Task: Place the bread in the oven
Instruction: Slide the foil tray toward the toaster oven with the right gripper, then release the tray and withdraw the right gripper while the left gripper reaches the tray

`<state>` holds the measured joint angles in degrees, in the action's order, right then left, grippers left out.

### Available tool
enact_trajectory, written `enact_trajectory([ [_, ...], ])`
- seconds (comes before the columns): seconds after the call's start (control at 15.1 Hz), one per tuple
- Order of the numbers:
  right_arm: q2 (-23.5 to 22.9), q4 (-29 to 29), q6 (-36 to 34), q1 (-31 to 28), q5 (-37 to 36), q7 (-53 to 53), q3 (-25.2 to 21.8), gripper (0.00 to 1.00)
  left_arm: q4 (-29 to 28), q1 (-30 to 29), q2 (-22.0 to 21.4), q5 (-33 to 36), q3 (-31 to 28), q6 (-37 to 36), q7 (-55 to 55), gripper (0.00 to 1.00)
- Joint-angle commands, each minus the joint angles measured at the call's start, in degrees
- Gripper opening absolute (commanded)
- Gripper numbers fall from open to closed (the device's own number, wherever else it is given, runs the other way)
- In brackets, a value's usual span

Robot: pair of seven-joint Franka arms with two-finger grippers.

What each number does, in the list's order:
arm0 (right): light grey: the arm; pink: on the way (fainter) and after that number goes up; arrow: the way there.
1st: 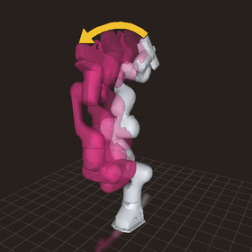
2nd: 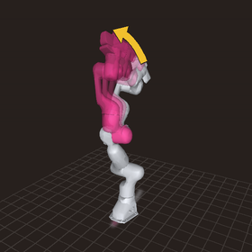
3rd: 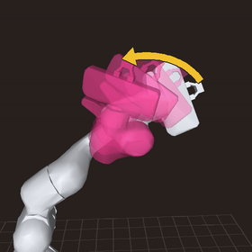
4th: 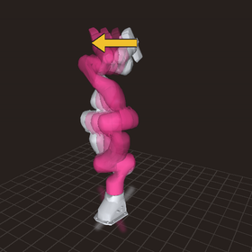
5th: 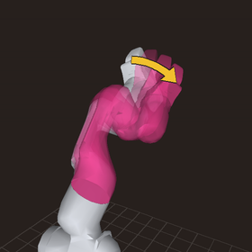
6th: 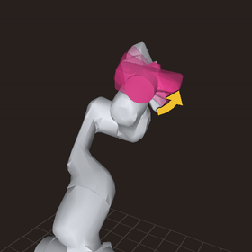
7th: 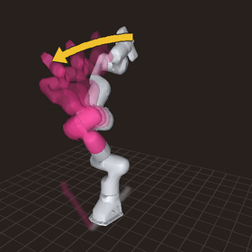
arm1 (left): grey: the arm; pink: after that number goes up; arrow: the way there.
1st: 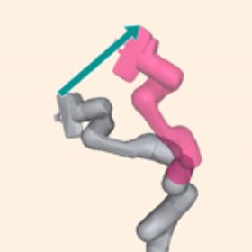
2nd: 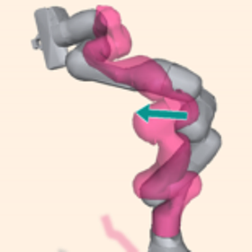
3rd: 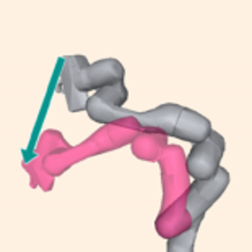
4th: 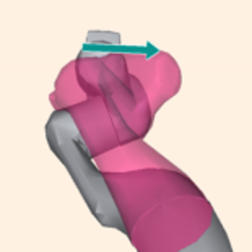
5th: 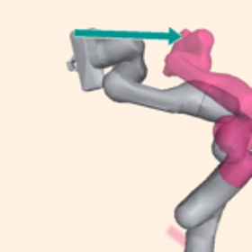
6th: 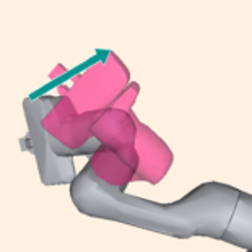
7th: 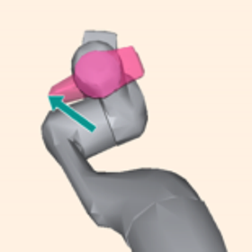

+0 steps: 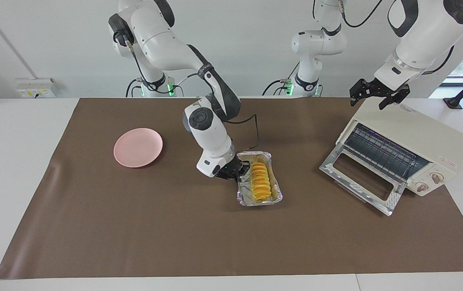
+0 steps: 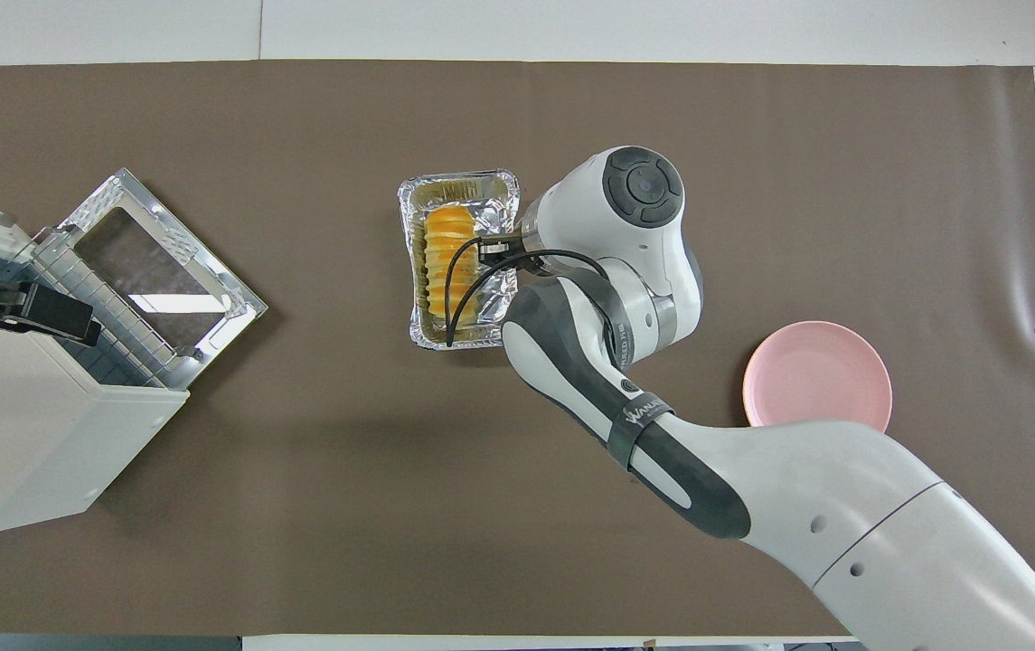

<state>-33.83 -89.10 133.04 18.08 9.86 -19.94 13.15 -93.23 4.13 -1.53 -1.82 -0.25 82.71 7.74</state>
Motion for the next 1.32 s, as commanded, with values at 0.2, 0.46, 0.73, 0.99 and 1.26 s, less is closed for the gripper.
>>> enact_trajectory([
  [0.2, 0.43, -1.16, 0.73, -0.42, -0.81, -1.25, -0.15, 0.33, 0.25, -0.27, -0.67, 0.85, 0.07, -1.06, 0.09, 1.0],
  [0.46, 2.35, 1.46, -7.32, -0.86, -2.03, -1.25, -0.32, 0.36, 0.25, 0.08, -1.02, 0.85, 0.07, -1.41, 0.09, 1.0],
  [0.73, 9.98, 2.36, -20.67, -3.48, -3.27, -0.81, -1.99, 0.71, 0.16, 0.35, -1.02, 0.85, 0.34, -0.71, -0.53, 1.0],
  [0.99, 18.6, 2.0, -34.49, -10.51, -3.53, 4.8, -2.08, 0.84, 0.33, 3.77, -0.49, 1.73, 0.86, 4.73, -5.89, 1.0],
  [1.26, 25.2, 0.42, -37.68, -18.93, -3.88, 7.54, -2.17, 1.0, 6.63, 8.25, 6.16, 1.38, 1.48, 4.74, -8.6, 1.0],
])
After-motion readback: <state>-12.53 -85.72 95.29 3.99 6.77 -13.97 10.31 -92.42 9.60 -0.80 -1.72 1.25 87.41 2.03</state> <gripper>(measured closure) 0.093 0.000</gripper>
